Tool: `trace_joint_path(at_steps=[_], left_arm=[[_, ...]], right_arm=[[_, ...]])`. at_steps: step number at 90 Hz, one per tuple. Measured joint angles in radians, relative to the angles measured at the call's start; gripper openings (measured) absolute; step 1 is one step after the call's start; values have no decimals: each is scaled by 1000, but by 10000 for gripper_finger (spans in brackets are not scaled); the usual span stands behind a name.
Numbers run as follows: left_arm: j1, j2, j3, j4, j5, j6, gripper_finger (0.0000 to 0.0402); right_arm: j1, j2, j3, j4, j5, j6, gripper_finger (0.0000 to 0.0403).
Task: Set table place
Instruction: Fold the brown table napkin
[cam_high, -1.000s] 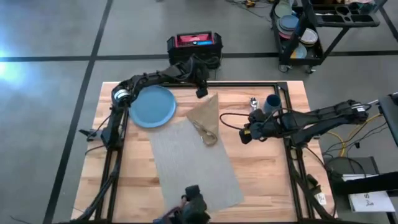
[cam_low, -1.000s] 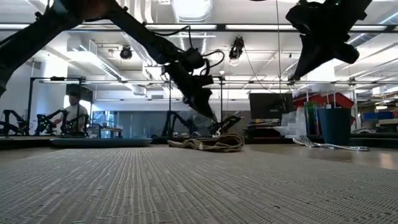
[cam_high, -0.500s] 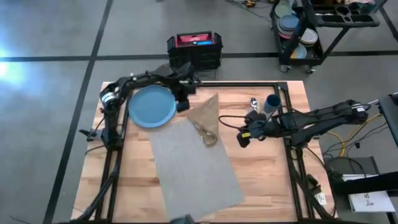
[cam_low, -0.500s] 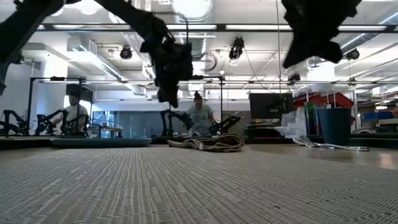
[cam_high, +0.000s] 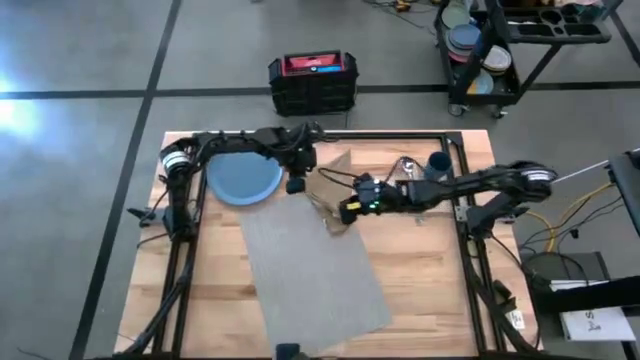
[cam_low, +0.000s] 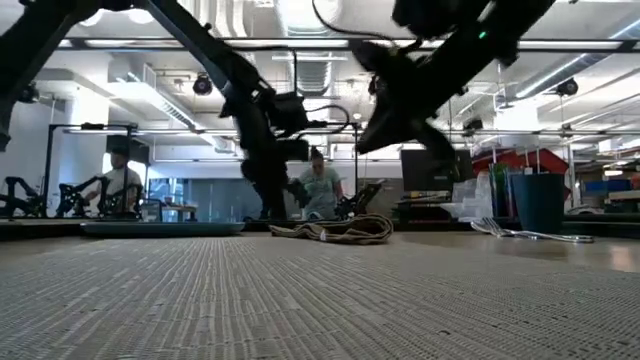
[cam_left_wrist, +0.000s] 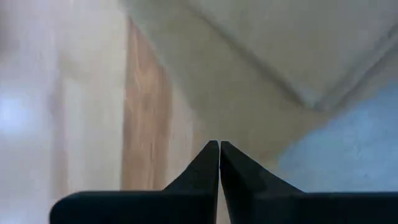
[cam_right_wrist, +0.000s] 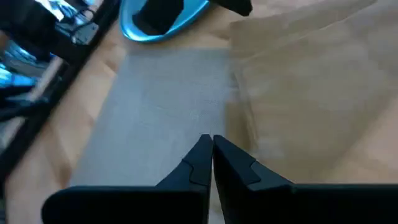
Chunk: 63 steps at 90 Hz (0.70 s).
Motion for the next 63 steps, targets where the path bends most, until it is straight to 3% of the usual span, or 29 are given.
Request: trace_joint_path(at_steps=[12, 35, 45, 55, 63], left_arm=[[6, 0, -60, 43, 40, 14, 0], [-8, -22, -77, 39, 111, 7, 0], [-12, -34, -70, 7, 197, -4, 0], [-23, -32, -77, -40, 198, 7, 0], [-28, -43, -78, -64, 198, 24, 0]], right_arm=[[-12, 122, 3, 154, -74, 63, 0], [-10, 195, 76, 170, -90, 98, 0], [-16, 191, 107, 76, -93, 87, 0], [-26, 192, 124, -85, -91, 82, 0], [-27, 192, 124, -113, -91, 75, 0]])
